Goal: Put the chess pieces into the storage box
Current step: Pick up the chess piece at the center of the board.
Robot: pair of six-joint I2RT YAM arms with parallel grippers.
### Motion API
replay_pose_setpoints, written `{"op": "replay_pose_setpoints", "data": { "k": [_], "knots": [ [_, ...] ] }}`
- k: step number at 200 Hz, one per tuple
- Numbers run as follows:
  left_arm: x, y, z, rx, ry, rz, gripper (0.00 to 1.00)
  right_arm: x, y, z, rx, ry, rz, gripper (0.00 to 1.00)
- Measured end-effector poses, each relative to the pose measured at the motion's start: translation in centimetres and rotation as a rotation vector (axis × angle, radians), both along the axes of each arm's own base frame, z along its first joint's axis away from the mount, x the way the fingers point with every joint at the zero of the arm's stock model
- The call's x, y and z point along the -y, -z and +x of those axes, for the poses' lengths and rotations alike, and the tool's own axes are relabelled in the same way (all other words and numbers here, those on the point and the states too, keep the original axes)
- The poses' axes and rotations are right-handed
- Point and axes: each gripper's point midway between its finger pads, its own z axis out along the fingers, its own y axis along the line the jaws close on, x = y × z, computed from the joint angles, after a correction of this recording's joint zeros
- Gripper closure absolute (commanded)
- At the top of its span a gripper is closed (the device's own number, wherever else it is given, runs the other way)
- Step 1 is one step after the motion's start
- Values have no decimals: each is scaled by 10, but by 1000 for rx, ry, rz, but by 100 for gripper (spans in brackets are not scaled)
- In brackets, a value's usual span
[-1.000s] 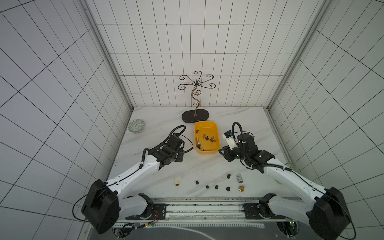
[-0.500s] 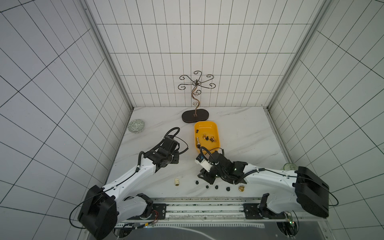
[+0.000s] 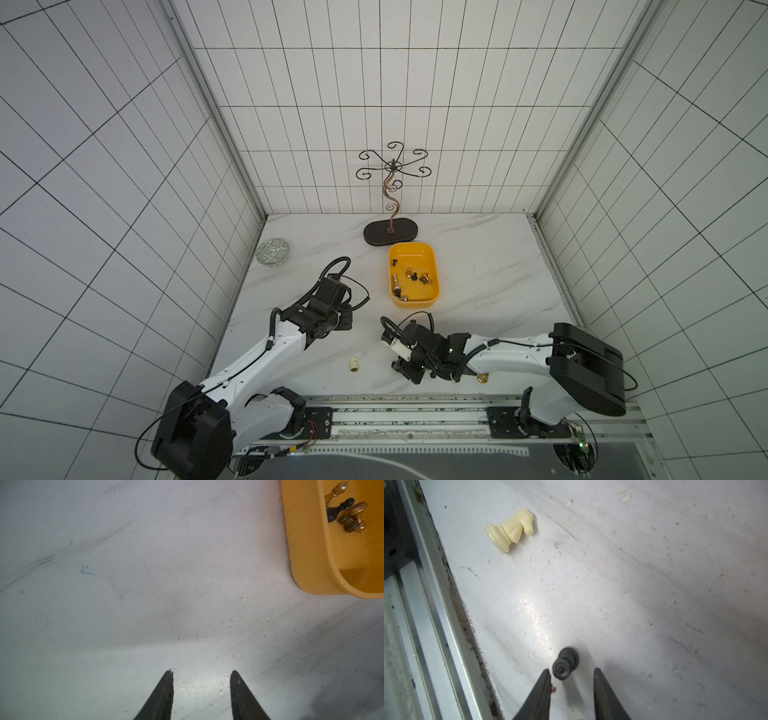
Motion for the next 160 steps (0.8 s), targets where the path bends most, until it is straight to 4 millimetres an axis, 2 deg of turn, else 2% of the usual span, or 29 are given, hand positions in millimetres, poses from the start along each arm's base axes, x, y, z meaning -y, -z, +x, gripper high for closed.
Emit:
{"op": "replay_pose_setpoints", "data": {
  "k": [69, 114, 160],
  "knots": [
    [0, -2, -1, 10, -1, -11, 56, 0, 9, -1, 7, -14, -24, 65],
    [0, -3, -1, 14, -1, -14, 56, -9, 8, 3, 17, -21, -12, 66],
    [0, -2, -2, 16, 1, -18, 56, -12, 9, 4, 24, -26, -7, 79]
  ]
}}
